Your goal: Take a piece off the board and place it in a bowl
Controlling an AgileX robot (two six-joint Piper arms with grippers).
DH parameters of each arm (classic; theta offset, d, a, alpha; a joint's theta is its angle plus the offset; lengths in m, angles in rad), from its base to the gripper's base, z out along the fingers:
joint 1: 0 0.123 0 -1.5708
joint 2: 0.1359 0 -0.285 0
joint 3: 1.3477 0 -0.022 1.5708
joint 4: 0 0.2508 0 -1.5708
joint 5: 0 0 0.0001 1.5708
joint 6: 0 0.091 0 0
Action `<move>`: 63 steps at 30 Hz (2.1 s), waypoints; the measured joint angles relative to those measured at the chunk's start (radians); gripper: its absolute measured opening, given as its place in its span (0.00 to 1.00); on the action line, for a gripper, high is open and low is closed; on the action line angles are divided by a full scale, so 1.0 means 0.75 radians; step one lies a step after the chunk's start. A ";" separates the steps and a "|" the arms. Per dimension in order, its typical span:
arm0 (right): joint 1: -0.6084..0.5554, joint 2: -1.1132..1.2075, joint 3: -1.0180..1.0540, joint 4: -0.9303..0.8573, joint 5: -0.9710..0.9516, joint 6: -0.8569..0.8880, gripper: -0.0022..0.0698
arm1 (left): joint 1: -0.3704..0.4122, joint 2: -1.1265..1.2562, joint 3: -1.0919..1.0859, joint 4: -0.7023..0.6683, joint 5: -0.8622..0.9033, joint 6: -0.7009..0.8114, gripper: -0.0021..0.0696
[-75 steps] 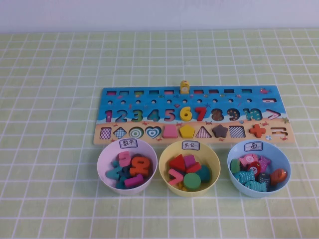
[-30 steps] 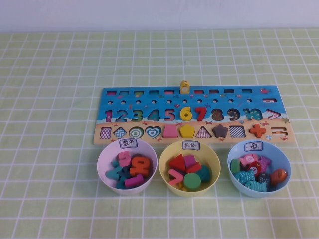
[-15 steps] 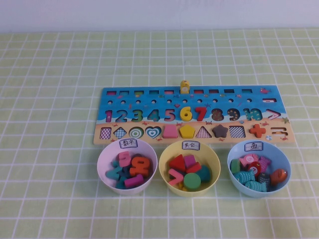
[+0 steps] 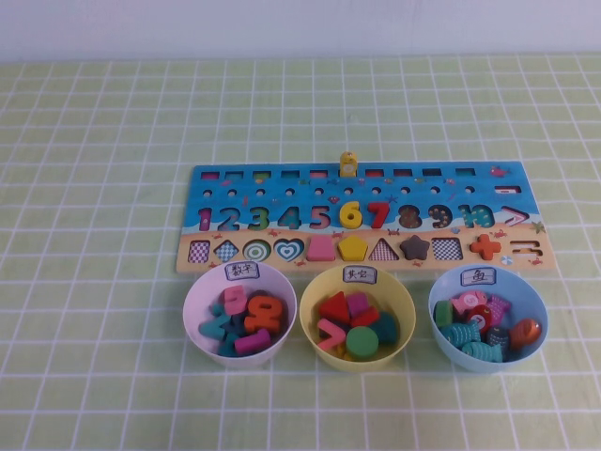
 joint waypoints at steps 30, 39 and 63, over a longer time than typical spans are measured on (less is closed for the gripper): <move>0.652 1.731 -1.556 -0.874 0.579 -0.241 0.07 | 0.000 0.000 0.000 0.000 0.000 0.000 0.02; 0.689 1.891 -1.634 -0.789 0.525 -0.652 0.74 | 0.000 0.000 0.000 0.000 0.000 0.000 0.02; 0.727 2.070 -1.636 -0.736 0.223 -0.739 0.87 | 0.000 0.000 0.000 0.000 0.000 0.000 0.02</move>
